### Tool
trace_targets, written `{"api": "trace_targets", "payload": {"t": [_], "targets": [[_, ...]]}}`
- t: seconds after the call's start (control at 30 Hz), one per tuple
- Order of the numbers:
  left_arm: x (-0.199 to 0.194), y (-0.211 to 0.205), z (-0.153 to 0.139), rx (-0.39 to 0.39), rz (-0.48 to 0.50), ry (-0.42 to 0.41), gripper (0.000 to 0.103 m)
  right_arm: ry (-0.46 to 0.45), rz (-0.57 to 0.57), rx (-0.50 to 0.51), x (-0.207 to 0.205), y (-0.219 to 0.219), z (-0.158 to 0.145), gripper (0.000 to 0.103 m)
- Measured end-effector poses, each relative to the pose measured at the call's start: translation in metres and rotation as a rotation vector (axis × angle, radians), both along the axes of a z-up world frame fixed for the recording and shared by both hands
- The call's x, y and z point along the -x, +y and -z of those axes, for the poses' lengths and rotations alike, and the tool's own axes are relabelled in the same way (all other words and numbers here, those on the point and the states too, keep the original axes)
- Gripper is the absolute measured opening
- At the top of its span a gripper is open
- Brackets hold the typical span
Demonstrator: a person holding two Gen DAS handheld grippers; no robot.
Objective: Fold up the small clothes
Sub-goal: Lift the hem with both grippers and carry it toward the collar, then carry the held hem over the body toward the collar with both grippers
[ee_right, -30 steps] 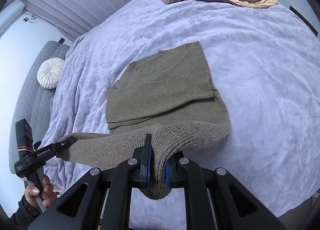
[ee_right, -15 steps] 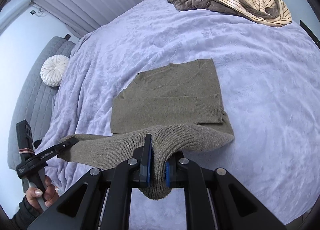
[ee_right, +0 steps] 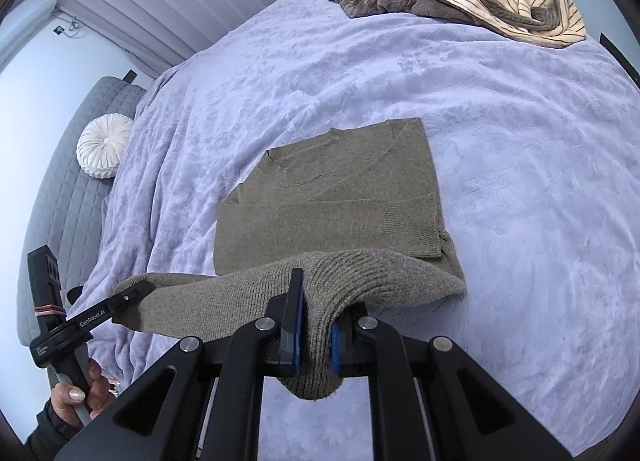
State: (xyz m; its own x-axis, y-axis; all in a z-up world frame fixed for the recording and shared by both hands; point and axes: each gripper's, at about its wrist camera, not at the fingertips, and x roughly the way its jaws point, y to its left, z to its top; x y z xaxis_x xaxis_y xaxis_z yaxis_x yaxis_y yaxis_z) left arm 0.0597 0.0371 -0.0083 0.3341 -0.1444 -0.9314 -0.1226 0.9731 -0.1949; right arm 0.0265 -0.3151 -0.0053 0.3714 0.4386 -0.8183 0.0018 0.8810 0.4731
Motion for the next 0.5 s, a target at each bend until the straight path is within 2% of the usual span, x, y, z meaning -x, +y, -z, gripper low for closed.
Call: {"api": "trace_targets", "payload": {"t": [0.5], "targets": [[-0.016, -0.003, -0.003, -0.007, -0.027, -0.002, 0.01, -0.009, -0.004, 0.005, -0.022, -0.001, 0.0, 0.011]]}}
